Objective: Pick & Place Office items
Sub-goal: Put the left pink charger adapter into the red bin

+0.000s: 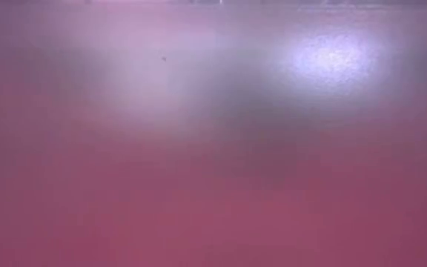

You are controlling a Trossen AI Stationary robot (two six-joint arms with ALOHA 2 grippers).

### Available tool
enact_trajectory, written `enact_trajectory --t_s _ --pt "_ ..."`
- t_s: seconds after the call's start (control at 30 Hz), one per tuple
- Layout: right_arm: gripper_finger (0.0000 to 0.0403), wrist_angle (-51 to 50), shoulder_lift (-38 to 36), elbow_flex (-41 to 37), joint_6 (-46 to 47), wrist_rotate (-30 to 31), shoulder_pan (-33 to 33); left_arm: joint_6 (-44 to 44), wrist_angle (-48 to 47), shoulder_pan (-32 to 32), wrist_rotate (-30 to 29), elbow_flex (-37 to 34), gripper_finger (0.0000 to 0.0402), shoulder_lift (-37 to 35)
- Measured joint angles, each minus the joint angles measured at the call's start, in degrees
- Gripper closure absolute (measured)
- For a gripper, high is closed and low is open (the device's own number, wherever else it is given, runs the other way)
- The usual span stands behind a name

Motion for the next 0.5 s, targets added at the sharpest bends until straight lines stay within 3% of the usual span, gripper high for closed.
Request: enact_trajectory --t_s 0.07,0.27,0.4,0.5 --pt "0.0121 0.0 0.0 0.0 0.0 0.0 0.0 -7.9 5.9 0.0 2.0 0.0 0.0298 0.0" --pt "0.0121 0.0 0.0 0.0 0.0 0.0 0.0 -18.1 18.5 0.0 2.0 0.0 0.0298 0.5" --pt "0.0121 0.0 0.0 0.0 -0.3 0.0 0.0 -17.9 25.9 0.0 2.5 0.0 0.0298 0.4" --pt "0.0121 0.1 0.0 0.0 -9.8 1.1 -0.7 -14.6 27.3 0.0 2.4 0.0 0.0298 0.5"
